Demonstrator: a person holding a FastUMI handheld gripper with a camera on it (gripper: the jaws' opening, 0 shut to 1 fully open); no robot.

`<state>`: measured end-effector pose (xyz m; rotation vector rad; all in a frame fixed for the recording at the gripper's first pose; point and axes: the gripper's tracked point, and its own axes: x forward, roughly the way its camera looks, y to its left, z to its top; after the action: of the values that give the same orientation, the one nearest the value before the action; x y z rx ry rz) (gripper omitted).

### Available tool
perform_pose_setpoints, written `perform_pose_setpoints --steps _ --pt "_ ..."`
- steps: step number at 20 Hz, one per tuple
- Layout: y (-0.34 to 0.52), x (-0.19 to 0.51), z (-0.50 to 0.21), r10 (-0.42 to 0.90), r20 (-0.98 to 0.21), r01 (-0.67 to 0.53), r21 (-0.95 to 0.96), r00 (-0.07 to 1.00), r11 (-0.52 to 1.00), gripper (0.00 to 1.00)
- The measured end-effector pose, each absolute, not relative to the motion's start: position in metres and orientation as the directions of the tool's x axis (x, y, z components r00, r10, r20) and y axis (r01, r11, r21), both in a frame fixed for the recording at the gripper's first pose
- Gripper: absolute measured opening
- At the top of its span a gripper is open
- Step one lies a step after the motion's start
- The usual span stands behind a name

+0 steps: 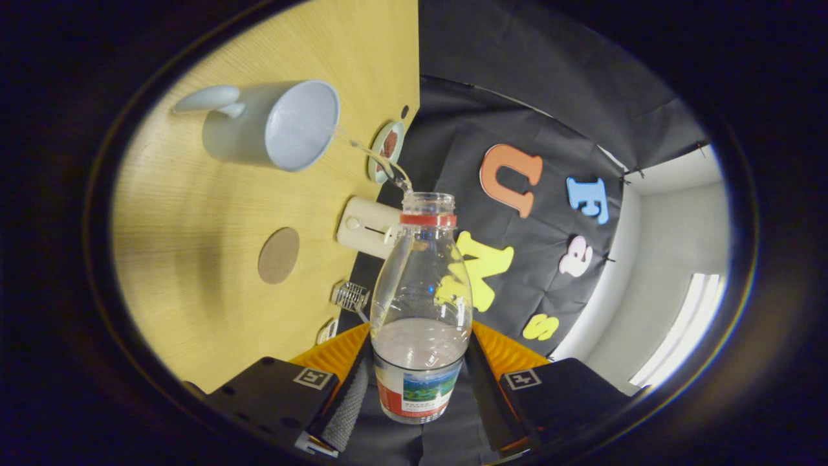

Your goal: Take the bottle from table, then pour the juice into the cup, finally place the bottle on the coaster

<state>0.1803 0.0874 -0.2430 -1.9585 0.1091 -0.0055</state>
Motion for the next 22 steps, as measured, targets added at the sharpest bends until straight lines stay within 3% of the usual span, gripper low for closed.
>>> perform_pose_setpoints --steps 22 --pt "0.0911 0.1808 -0.2363 -0.097 -0.014 -0.056 -0.896 0.995 -0.441 0.81"
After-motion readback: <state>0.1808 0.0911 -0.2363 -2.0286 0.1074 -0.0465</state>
